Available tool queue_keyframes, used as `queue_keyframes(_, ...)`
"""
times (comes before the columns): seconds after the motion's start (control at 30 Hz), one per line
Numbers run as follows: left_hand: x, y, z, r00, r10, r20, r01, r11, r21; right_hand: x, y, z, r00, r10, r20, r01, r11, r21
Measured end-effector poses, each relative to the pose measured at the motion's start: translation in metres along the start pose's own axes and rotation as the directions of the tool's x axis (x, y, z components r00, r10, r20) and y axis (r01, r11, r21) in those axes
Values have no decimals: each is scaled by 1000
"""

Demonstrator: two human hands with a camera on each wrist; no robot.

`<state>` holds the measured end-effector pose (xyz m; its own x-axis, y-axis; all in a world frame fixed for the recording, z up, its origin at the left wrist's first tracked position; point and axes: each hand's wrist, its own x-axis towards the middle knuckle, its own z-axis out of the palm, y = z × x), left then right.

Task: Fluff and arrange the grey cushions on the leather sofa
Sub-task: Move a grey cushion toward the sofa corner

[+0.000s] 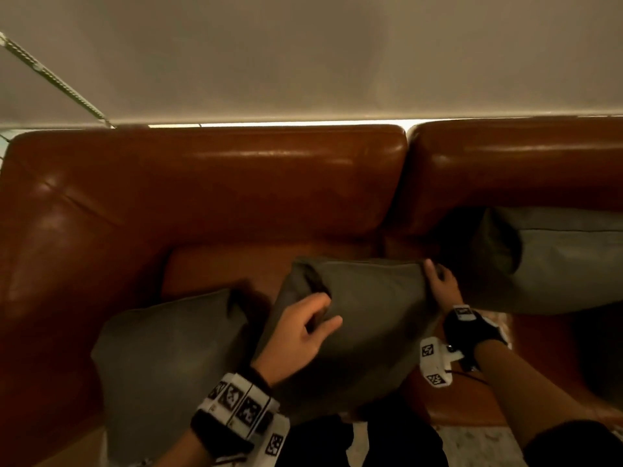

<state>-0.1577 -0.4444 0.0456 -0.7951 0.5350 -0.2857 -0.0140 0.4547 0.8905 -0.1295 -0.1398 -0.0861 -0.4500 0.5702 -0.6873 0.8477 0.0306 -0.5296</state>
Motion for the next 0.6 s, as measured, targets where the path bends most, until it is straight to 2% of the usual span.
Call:
queue_keyframes(0.07, -11, 16, -16, 995, 95, -36, -96, 995, -24, -13, -21, -19, 997, -74, -35, 73, 997, -24)
queue_keyframes(0.1, -12, 21, -27, 993, 89, -73, -92, 995, -44, -23, -33, -27, 984, -162, -72, 159, 986, -38)
queue_keyframes(0.17, -8, 16, -54, 978, 34, -204, -53, 995, -86, -47, -59, -37, 927, -340, -158, 339, 940, -36)
queue_keyframes(0.23, -1, -11, -80, 942, -37, -334, 13, 997, -74, -68, -83, -35, 877, -433, -209, 437, 899, -30)
queue_keyframes(0.33, 17, -67, -101, 914, -151, -376, 170, 985, 17, -71, -101, -3, 850, -495, -183, 469, 867, -167)
queue_keyframes(0.4, 34, -98, -100, 908, -256, -332, 324, 931, 168, -55, -99, 24, 884, -467, -23, 443, 852, -279)
queue_keyframes(0.47, 51, -114, -93, 894, -314, -319, 401, 879, 257, -42, -92, 47, 919, -378, 108, 393, 868, -305)
queue_keyframes(0.53, 62, -112, -90, 868, -345, -357, 442, 865, 238, -42, -92, 61, 923, -376, 80, 382, 876, -295)
queue_keyframes(0.6, 68, -103, -94, 851, -344, -397, 442, 877, 189, -47, -99, 60, 923, -383, -39, 363, 900, -240)
